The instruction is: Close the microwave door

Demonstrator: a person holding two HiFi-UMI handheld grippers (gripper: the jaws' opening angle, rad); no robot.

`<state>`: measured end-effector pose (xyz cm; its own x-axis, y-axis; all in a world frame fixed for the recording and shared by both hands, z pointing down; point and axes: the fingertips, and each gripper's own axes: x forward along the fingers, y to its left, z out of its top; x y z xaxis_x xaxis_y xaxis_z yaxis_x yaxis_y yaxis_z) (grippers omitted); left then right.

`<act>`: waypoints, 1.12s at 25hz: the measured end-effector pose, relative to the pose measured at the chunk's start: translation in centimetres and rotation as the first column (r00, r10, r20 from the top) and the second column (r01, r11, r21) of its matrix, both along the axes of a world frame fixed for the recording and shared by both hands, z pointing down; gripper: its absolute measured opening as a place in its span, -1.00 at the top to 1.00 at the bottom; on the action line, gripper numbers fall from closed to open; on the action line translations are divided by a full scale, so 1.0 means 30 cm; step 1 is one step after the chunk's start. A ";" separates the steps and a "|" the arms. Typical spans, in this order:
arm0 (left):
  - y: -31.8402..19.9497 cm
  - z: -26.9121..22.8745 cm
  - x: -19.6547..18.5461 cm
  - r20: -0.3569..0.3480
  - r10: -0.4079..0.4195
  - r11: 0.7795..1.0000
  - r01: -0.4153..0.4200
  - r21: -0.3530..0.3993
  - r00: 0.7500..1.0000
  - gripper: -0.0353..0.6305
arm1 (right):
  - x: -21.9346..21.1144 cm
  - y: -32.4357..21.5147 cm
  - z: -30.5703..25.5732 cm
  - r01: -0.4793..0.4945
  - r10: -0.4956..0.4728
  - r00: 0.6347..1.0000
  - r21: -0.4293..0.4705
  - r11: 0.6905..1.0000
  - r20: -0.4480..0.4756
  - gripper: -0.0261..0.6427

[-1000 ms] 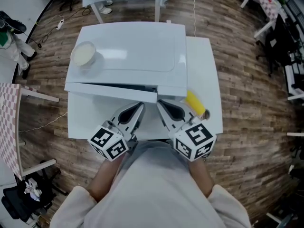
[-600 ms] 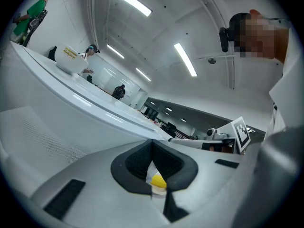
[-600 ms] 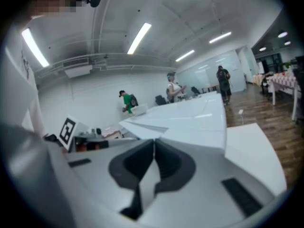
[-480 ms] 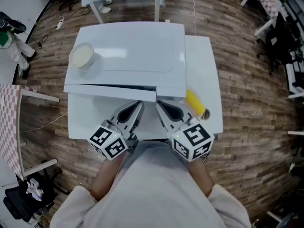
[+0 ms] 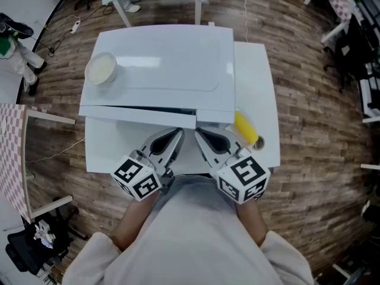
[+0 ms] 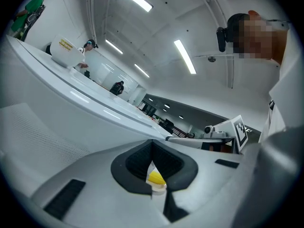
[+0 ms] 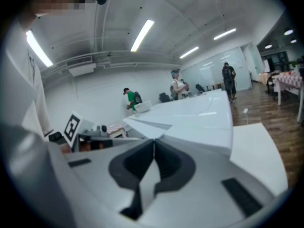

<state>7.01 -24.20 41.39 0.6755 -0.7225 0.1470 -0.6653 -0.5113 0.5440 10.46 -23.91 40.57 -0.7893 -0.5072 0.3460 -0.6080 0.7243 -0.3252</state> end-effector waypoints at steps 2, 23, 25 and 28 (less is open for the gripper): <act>0.003 0.004 0.010 0.003 0.013 1.000 -0.013 -0.003 1.000 0.84 | -0.004 0.006 -0.001 0.017 -0.016 1.000 0.003 1.000 -0.002 0.85; -0.040 0.016 0.037 -0.013 0.041 0.999 -0.041 -0.026 0.999 0.84 | -0.038 -0.024 0.010 0.022 -0.022 1.000 0.005 1.000 0.004 0.85; -0.054 0.017 0.037 -0.011 0.038 0.999 -0.039 -0.030 0.999 0.84 | -0.037 -0.040 -0.001 0.006 -0.006 1.000 0.016 1.000 0.015 0.85; -0.057 0.016 0.053 0.018 0.068 0.998 -0.068 -0.019 0.998 0.84 | -0.052 -0.055 -0.035 0.004 -0.006 0.999 0.043 0.999 0.039 0.85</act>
